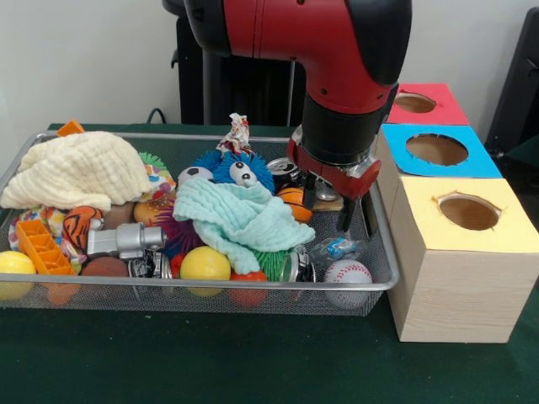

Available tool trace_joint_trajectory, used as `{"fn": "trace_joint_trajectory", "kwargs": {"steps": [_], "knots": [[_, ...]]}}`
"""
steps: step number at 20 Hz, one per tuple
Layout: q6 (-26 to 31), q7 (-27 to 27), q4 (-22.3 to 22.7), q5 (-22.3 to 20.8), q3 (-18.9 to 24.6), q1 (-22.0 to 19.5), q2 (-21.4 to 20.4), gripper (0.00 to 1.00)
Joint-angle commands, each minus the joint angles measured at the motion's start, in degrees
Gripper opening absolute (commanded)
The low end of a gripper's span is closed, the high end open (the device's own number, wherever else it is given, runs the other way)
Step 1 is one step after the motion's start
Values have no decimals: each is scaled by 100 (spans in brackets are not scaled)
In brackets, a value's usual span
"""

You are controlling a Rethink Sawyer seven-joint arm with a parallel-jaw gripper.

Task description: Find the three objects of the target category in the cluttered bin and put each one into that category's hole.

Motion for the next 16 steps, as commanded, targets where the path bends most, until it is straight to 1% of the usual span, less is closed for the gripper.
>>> {"fn": "trace_joint_trajectory", "kwargs": {"steps": [1,4,7,8,13,14,16], "knots": [[311,1179,-192,394,-89,31,374,100],[18,1187,-81,557,-43,1,333,100],[-89,1174,-28,664,-39,14,301,100],[-213,1169,15,708,-13,13,288,100],[-424,1078,-14,823,17,-10,255,100],[-484,1075,107,847,25,3,200,100],[-547,1051,183,905,50,-9,152,100]]}}
